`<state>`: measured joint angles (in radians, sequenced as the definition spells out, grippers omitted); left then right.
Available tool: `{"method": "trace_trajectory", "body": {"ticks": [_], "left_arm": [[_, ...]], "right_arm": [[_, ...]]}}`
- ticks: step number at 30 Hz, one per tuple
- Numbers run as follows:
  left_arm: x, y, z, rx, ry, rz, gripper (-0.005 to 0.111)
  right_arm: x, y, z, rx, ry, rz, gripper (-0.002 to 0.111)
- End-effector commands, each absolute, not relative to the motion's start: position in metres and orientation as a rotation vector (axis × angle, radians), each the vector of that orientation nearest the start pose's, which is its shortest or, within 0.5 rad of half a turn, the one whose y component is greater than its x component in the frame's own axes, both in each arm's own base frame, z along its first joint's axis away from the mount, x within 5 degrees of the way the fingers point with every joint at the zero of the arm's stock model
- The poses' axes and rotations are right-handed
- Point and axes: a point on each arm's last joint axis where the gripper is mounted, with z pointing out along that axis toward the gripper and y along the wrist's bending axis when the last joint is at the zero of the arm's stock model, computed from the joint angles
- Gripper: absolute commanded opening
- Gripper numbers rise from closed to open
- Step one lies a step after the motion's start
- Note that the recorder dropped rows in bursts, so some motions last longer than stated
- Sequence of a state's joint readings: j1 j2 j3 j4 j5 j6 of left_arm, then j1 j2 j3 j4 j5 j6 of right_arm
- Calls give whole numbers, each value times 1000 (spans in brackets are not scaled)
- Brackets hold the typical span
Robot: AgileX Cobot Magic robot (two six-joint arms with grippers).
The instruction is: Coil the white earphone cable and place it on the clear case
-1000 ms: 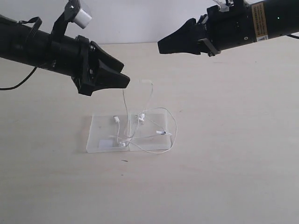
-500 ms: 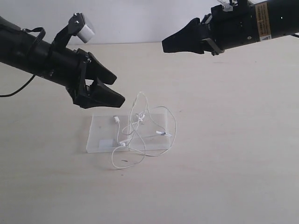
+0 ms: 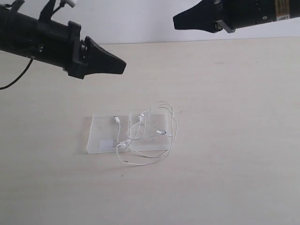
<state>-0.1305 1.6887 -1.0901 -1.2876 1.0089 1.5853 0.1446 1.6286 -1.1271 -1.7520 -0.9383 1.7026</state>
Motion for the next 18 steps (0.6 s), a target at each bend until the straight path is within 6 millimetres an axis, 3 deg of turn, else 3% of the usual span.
{"method": "trace_trajectory", "body": {"ticks": [1,10,18], "left_arm": [[307,-111,275,897,1921,-930,0],[246,-85,282,563,1852,-670,0],[185,-75,299,573,1698,-592,0]], "right_arm": [[308,116,311,-763,1897,978,0],[263,95,324,-586,1890,735,0],[217,79,329,-495,1840,618,0]]}}
